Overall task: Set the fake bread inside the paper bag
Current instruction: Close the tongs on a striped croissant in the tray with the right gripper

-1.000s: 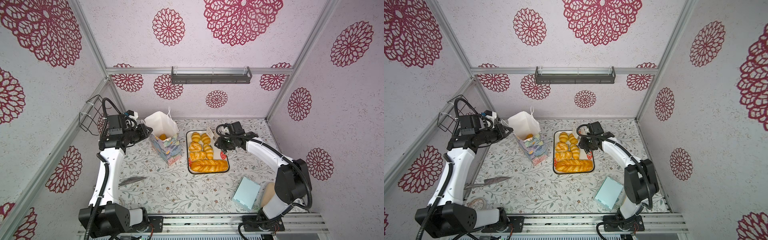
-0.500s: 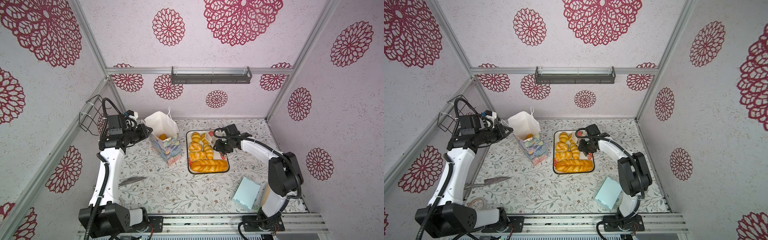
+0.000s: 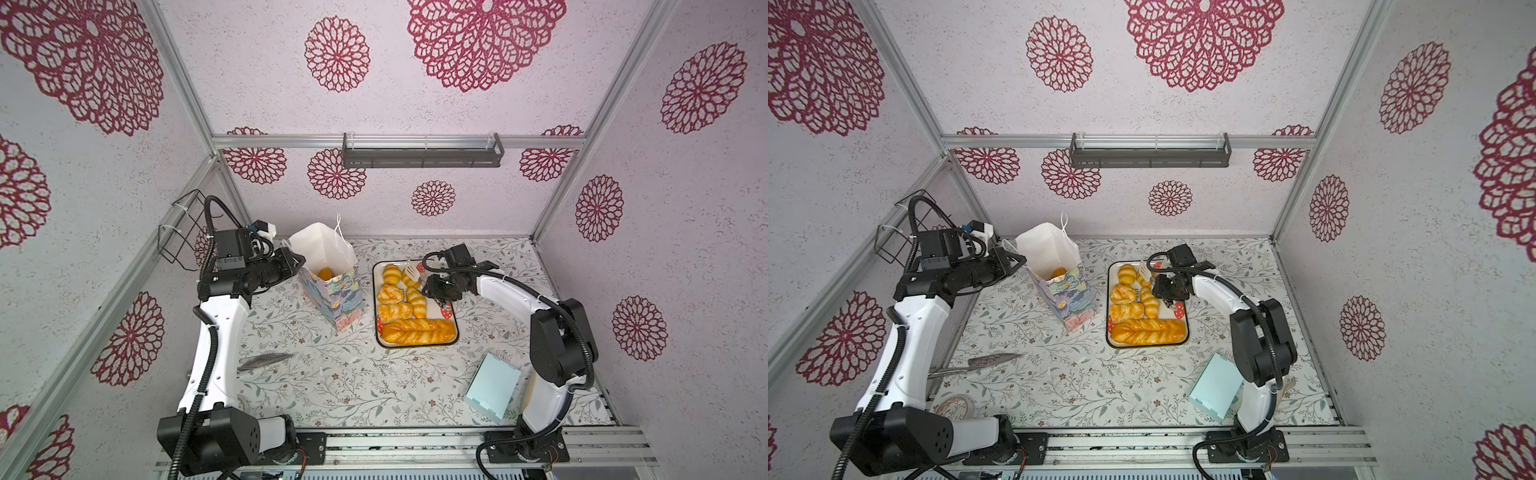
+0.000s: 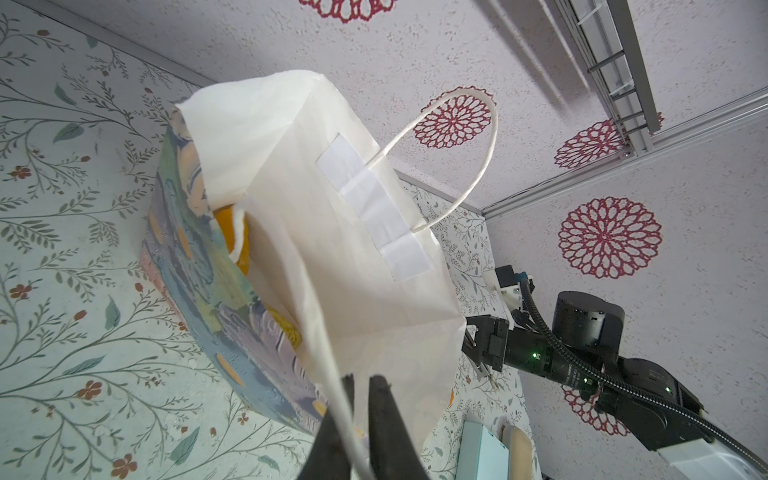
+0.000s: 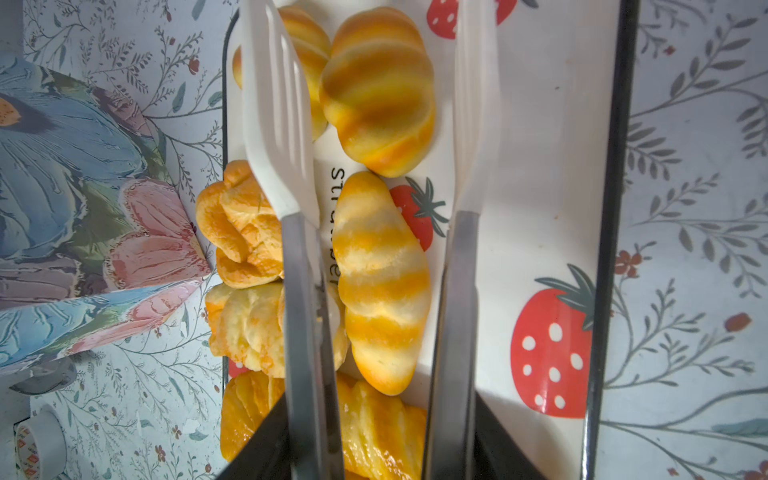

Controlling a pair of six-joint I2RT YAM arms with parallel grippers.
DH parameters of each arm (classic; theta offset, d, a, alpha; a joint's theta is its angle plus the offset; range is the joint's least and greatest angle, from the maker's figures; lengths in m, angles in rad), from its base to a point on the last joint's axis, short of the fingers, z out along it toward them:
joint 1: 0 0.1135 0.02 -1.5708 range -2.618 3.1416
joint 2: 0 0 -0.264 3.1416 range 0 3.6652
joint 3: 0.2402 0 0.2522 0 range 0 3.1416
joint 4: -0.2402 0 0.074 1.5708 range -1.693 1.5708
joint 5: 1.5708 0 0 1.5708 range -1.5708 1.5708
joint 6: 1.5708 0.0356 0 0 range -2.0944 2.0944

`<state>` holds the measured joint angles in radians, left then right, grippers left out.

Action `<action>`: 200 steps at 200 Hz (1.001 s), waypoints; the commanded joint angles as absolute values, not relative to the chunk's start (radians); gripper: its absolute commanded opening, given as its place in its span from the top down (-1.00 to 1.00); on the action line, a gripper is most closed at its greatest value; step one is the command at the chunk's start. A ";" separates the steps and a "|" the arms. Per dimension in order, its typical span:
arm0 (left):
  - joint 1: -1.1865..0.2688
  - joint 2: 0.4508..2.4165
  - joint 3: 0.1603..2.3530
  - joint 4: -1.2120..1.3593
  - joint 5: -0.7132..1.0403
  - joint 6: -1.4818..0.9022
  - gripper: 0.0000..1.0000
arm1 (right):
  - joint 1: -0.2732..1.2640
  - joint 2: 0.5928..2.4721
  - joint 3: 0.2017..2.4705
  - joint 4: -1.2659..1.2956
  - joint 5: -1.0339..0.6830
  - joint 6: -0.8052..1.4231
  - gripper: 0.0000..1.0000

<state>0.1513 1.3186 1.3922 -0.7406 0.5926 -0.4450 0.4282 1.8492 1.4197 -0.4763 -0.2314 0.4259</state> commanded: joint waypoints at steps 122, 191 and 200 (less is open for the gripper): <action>0.152 1.307 1.391 -0.741 0.592 -0.429 0.75 | 0.445 1.918 1.500 -0.464 -0.245 0.400 -0.05; 0.152 1.299 1.385 -0.744 0.586 -0.424 0.75 | 0.446 1.920 1.486 -0.458 -0.237 0.402 -0.01; 0.151 1.299 1.385 -0.744 0.586 -0.426 0.75 | 0.446 1.915 1.482 -0.456 -0.236 0.402 0.02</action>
<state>0.1513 1.3186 1.3914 -0.7414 0.5892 -0.4377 0.4423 1.9369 1.4624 -0.4759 -0.2382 0.4187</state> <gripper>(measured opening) 0.126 0.506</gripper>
